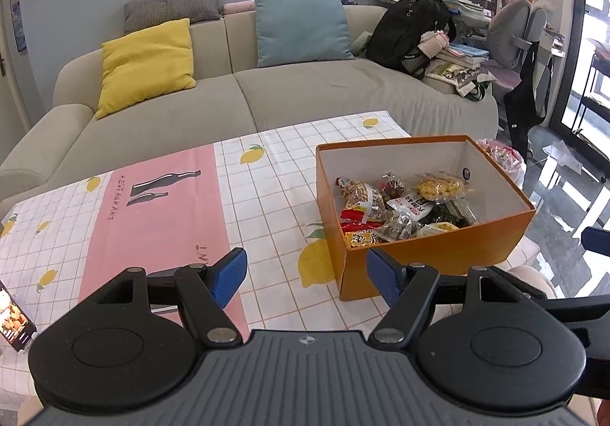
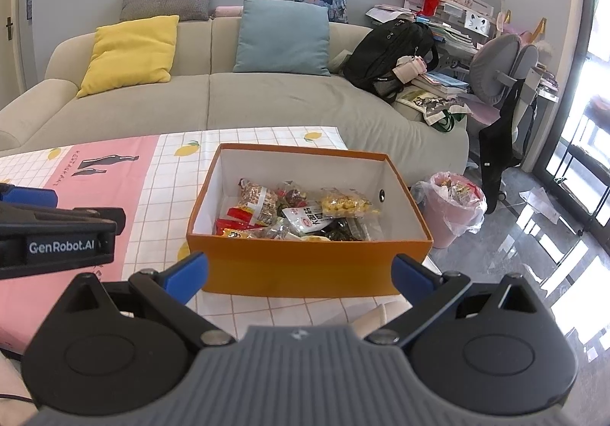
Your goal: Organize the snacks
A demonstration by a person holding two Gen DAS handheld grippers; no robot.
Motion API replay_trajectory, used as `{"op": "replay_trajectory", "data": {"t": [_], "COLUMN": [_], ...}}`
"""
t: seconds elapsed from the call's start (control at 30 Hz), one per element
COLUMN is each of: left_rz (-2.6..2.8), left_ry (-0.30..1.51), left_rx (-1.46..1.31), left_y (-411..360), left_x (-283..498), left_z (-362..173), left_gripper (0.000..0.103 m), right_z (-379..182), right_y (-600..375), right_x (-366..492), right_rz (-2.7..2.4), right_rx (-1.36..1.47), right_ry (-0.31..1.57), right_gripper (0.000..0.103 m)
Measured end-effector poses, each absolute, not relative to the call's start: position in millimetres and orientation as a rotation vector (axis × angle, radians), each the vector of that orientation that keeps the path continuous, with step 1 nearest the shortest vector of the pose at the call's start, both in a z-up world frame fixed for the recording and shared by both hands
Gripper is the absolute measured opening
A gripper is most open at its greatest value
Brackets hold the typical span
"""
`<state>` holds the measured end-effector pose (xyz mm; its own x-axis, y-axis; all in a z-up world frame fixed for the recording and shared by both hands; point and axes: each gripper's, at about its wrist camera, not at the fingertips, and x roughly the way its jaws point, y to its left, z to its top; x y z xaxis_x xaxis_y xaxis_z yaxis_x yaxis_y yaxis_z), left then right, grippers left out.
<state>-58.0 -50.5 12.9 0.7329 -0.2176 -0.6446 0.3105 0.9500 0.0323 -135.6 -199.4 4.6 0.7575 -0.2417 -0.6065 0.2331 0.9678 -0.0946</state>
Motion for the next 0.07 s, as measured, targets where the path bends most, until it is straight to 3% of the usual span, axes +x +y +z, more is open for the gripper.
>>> {"op": "replay_trajectory", "data": {"t": [0.07], "left_rz": [-0.290], "left_ry": [0.685], "left_rx": [0.137], "left_y": [-49.2], "left_x": [-59.1], "left_z": [13.2], "left_gripper": [0.085], "right_z": [4.3], "right_y": [-198.9], "right_x": [-135.3], "right_rz": [-0.258], "right_rx": [-0.013], "right_ry": [0.666], "right_gripper": [0.100]}}
